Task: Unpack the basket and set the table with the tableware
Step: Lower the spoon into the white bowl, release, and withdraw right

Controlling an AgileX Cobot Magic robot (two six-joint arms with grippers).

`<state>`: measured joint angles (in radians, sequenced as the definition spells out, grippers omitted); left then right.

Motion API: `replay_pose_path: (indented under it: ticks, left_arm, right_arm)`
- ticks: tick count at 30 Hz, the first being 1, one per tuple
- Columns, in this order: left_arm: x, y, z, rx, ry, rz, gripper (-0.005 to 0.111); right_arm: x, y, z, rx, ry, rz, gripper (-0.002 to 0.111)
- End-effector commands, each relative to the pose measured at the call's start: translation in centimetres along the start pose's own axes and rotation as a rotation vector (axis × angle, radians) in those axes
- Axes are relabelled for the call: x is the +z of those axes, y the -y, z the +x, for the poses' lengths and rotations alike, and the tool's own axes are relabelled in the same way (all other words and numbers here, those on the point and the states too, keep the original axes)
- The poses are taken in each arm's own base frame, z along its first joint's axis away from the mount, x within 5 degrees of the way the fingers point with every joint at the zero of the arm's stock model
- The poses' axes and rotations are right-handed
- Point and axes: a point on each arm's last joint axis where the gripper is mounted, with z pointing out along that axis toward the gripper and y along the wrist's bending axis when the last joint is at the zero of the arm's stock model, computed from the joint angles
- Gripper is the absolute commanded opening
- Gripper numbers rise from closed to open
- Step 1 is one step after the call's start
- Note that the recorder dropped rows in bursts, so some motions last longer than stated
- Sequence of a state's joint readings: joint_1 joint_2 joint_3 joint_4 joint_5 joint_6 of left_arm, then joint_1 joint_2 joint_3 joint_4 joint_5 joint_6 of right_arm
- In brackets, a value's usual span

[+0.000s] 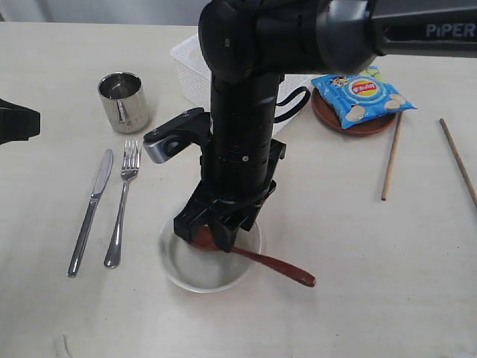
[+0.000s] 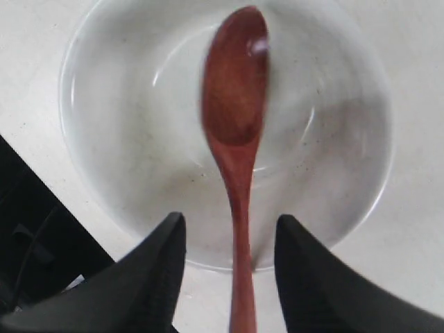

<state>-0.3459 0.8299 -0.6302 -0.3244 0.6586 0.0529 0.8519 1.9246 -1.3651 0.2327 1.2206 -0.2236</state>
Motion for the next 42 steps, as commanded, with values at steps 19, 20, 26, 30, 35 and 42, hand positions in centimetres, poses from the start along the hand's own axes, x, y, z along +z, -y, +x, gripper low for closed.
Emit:
replay_pose_path:
  ticks: [19, 20, 26, 30, 35, 42]
  left_arm:
    - [0.0, 0.1, 0.1, -0.011, 0.011, 0.016, 0.0]
    - [0.0, 0.1, 0.1, -0.011, 0.011, 0.016, 0.0]
    - [0.0, 0.1, 0.0, -0.008, 0.016, 0.014, 0.0]
    - [0.0, 0.1, 0.0, -0.008, 0.016, 0.014, 0.0]
    - [0.0, 0.1, 0.0, -0.008, 0.016, 0.014, 0.0]
    - [0.0, 0.1, 0.0, -0.004, 0.014, 0.012, 0.0]
  right_arm:
    - [-2.1, -0.4, -1.0, -0.015, 0.103, 0.015, 0.007]
    - [-2.1, -0.3, -1.4, -0.016, 0.121, 0.019, 0.0]
    - [-1.1, -1.8, -1.8, -0.061, 0.063, -0.017, 0.0]
    - [-0.9, -4.3, -1.7, -0.146, 0.059, -0.017, -0.001]
    - [0.0, -6.7, -1.4, -0.221, 0.041, -0.092, -0.001]
    - [1.7, -7.5, -0.3, -0.262, -0.003, -0.2, -0.001]
